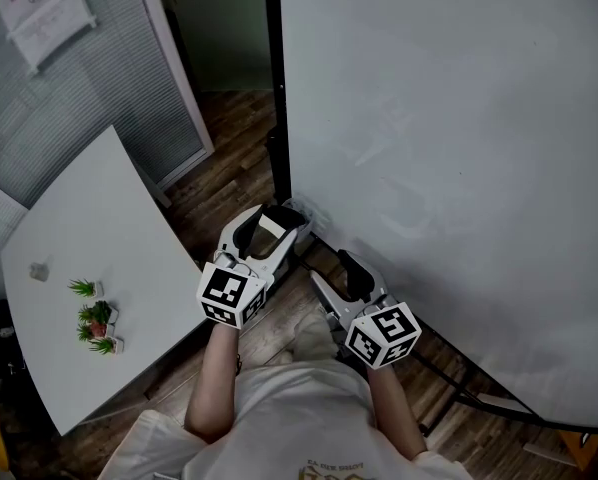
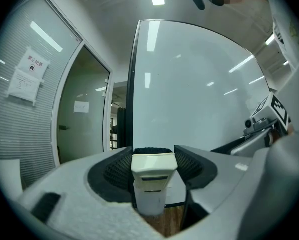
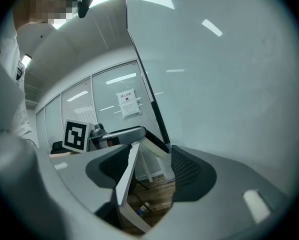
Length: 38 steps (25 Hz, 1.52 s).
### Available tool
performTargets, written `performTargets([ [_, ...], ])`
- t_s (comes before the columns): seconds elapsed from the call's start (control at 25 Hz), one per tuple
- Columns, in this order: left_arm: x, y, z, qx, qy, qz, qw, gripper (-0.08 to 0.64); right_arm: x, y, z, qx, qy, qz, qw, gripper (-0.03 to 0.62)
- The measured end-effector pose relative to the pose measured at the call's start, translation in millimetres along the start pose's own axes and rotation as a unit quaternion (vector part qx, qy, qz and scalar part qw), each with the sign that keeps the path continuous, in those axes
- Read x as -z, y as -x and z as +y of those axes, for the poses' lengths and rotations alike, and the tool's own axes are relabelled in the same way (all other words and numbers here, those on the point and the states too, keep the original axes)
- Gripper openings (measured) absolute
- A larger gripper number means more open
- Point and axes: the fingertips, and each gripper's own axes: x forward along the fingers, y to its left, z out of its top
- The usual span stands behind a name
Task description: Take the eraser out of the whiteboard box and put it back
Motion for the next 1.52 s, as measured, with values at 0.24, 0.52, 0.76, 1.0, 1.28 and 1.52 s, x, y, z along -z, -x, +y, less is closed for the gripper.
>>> performTargets([
  [0.24, -6, 6, -2, -0.006, -0.001, -0.008, 0.9999, 0.261, 2, 4, 3, 0.000, 0.001, 0.004, 1.000, 0.268],
  [0.52, -14, 16, -4, -0.012, -0.004, -0.021, 0.9997, 0.261, -1, 8, 4, 0.000, 0.009, 0.000, 1.000, 0.268],
  [0.76, -23, 27, -7, -0.016, -0.008, -0.030, 0.9994, 0.261, -5, 13, 7, 0.001, 0.014, -0.004, 1.000, 0.269],
  [1.0, -30, 41, -11, -0.020, -0.011, -0.040, 0.9989, 0.261, -5, 15, 9, 0.004, 0.025, -0.001, 1.000, 0.270],
  [1.28, -28, 59, -6, -0.033, -0.007, -0.040, 0.9987, 0.261, -4, 15, 13, 0.020, 0.032, 0.001, 0.999, 0.268],
  [1.52, -26, 65, -2, -0.038, -0.006, -0.040, 0.9985, 0.261, 0, 14, 12, 0.024, 0.029, 0.003, 0.999, 0.270],
])
